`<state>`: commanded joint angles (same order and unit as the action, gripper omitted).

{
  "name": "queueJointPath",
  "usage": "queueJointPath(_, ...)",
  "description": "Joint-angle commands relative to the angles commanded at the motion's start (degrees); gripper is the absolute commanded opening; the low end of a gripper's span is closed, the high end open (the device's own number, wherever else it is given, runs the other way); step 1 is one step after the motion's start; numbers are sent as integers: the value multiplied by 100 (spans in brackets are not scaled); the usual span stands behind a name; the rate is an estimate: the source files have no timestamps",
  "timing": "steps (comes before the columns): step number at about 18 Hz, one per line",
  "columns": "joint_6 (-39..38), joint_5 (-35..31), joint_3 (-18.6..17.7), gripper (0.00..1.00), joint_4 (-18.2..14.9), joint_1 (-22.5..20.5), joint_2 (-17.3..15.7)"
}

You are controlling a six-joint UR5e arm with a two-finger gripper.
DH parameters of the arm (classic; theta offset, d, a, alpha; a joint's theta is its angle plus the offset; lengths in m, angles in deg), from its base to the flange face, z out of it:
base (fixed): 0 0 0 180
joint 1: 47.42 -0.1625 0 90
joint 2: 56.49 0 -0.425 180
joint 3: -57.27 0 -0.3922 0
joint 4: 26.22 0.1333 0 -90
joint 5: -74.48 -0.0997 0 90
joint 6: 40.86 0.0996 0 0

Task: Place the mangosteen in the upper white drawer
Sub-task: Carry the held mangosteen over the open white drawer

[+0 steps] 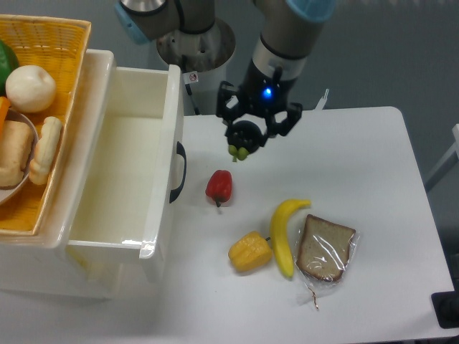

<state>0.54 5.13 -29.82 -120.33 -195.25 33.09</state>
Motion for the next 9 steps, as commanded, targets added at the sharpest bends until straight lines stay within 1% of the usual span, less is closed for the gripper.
queueJointPath(2, -17, 53, -9, 19, -290, 132, -150)
queueJointPath(3, -52, 123, -18, 19, -335, 202, -229)
queueJointPath(6, -211, 194, -88, 19, -362, 395, -466)
queueJointPath(7, -254, 194, -105, 21, -379, 466, -484)
queueJointPath(8, -333, 194, -132, 25, -379, 571, -485)
queueJointPath(9, -404, 194, -176, 26, -371, 676, -485)
